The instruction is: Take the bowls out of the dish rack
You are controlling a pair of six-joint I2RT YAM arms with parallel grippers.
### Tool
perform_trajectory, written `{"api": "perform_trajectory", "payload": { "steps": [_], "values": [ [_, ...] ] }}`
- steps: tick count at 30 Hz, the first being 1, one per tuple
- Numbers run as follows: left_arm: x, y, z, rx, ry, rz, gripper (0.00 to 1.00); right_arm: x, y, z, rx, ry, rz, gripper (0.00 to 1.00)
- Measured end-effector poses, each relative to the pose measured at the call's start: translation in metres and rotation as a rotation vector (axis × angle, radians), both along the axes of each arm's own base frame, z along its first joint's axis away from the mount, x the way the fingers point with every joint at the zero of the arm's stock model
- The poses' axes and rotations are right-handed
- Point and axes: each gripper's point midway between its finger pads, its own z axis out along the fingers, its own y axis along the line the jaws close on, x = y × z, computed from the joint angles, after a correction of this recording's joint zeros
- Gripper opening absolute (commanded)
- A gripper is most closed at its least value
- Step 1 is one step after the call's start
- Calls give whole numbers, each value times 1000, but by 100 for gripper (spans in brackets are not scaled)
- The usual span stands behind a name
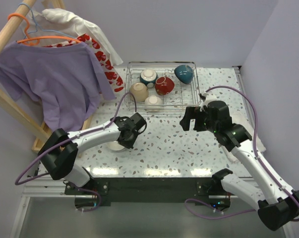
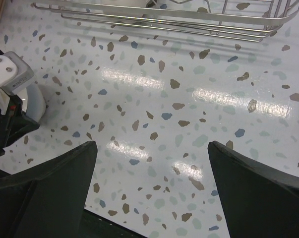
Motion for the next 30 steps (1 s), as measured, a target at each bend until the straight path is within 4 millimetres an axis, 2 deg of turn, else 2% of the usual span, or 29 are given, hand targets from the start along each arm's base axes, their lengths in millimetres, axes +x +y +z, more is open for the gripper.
{"api": "perform_trajectory", "payload": {
  "steps": [1,6,7,10,12,13,15,17,18,25,30],
  "values": [
    [-1,2,-1,12,6,1,7,0,0,0,0,0,0,99],
    [-1,3,-4,34,18,1,29,0,0,-4,-3,5,0,99],
    [-2,3,-5,34,26,-1,39,0,0,-5,-4,6,0,99],
    [-8,6,-9,49,59,3,58,-1,0,-8,-6,11,0,99],
    [-10,5,-8,44,65,9,65,-1,0,-8,-6,12,0,99],
    [-10,5,-7,40,65,10,73,-1,0,-8,-6,12,0,99],
    [-9,3,-1,27,57,11,78,-1,0,-8,-6,12,0,99],
    [-7,0,9,1,38,12,89,-1,0,-9,-8,14,1,99],
    [-5,-3,15,-17,23,11,98,0,0,-9,-9,14,1,99],
    [15,-16,80,-192,-180,22,100,4,-2,-10,-50,15,18,99],
    [32,-12,132,-326,-411,57,100,16,-4,4,-112,-31,38,99]
  ]
}}
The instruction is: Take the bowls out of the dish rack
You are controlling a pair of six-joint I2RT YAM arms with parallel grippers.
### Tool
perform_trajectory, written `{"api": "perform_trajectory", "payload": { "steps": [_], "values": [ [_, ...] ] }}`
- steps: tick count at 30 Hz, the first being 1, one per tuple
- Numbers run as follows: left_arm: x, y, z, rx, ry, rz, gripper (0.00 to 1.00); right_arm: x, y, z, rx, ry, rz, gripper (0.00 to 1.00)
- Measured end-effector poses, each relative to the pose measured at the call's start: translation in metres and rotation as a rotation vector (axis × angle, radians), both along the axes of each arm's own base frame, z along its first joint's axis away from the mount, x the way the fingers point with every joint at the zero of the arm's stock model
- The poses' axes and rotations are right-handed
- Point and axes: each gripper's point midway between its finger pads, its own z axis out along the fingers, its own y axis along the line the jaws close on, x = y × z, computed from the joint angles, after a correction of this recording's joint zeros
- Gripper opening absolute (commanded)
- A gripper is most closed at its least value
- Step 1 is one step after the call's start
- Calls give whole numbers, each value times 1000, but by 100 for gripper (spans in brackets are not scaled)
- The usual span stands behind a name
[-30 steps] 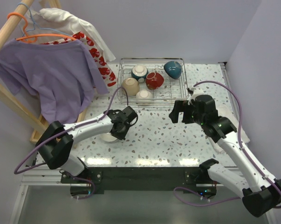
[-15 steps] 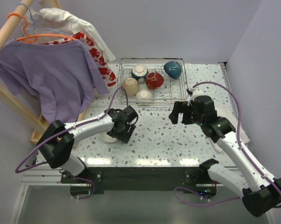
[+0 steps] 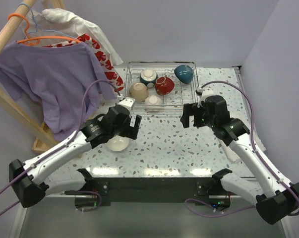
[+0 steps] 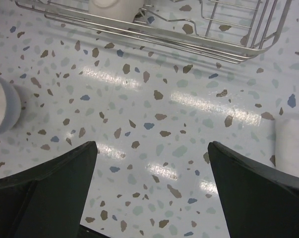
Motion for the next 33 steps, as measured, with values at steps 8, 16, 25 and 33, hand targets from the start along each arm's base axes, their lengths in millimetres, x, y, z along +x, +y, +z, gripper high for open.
{"api": "perform_trajectory", "payload": {
  "steps": [8,16,25,33],
  "values": [
    [27,52,17,-93,-194,150,100,41,3,34,-97,-67,9,99],
    [25,86,24,-169,-370,223,100,121,13,31,-238,-85,-25,99],
    [15,112,50,-239,-564,296,100,217,8,-1,-404,-105,-16,96],
    [22,112,42,-199,-545,311,100,279,2,-34,-543,-120,-23,97]
  ]
}}
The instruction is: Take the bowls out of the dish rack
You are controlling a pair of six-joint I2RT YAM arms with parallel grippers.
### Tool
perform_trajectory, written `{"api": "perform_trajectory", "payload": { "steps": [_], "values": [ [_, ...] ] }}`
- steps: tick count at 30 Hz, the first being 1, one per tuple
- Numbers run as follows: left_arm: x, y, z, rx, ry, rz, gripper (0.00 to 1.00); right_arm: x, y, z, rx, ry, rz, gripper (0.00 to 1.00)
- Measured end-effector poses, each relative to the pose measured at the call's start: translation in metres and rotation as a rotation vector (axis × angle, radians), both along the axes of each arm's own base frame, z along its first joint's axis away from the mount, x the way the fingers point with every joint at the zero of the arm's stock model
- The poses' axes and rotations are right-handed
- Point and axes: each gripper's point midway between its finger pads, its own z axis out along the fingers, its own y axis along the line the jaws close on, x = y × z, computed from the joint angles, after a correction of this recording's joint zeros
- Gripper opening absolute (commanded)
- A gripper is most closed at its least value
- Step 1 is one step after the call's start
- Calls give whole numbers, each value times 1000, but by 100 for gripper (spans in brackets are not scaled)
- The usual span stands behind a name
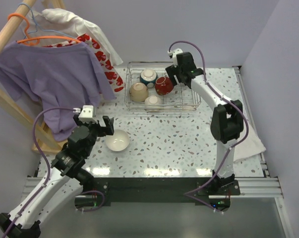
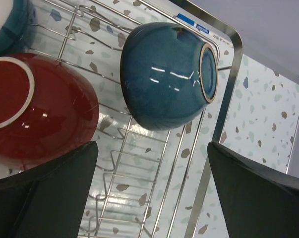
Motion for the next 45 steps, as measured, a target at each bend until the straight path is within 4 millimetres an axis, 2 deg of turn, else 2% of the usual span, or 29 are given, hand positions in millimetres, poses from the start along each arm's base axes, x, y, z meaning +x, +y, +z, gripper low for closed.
{"api": "perform_trajectory", "payload": {
  "steps": [5,14,22,25,30,36,39,45],
  "values": [
    [2,-1,-6,15,23,0,100,22,2,-11,-49,-20,10,97],
    [3,-2,-8,18,29,-1,100,55,8,-14,-95,-76,25,93],
    [3,-2,-9,19,31,-1,100,73,5,-25,-135,-94,-6,92],
    [3,-2,-9,21,33,-1,100,75,3,-36,-158,-76,-9,92],
    [3,-3,-10,22,35,-2,100,74,-1,-39,-176,-68,-24,90],
    [4,-3,-10,22,36,-2,100,74,-4,-37,-193,-71,-38,77],
    [4,-3,-10,23,37,-2,100,74,-5,-37,-198,-71,-38,67],
    [4,-3,-11,24,38,-2,100,74,-5,-37,-204,-71,-35,36]
  ]
}}
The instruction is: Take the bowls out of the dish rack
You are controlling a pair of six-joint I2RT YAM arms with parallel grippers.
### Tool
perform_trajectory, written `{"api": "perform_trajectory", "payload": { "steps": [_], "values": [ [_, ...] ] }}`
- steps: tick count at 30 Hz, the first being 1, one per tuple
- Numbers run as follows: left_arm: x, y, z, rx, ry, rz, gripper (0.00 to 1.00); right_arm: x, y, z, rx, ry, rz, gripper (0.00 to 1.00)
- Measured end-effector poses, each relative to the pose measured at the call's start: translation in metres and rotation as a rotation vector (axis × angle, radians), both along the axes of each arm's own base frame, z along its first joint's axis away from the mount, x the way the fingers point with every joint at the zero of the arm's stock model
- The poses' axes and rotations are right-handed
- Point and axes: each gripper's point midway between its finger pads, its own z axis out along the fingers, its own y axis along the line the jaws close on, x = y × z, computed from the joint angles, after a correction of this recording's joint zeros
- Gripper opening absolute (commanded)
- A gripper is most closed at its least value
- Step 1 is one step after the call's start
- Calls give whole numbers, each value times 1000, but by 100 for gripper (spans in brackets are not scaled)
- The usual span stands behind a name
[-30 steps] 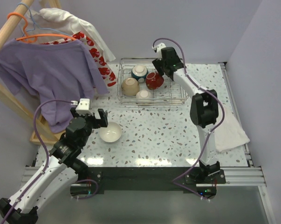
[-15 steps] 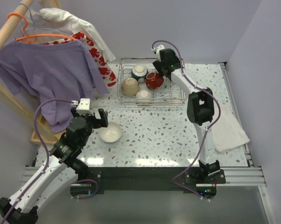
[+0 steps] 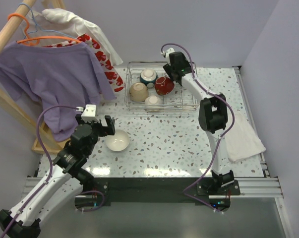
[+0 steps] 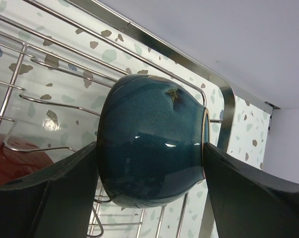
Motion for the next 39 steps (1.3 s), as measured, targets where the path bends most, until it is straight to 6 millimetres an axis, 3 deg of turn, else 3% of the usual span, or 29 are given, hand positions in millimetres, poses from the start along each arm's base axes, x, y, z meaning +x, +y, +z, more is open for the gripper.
{"api": "perform_trajectory", "payload": {
  "steps": [6,15,28,39],
  "values": [
    [0,-1,-1,2,4,-7,100,-1,1,1,8,-1,4,13],
    [1,-4,-5,19,18,-26,100,-16,6,18,81,16,18,0],
    [2,-18,-1,18,-8,-102,100,-40,4,60,166,-4,1,0],
    [0,-51,-10,-3,2,-276,100,-73,7,88,282,2,-4,0]
  ]
}}
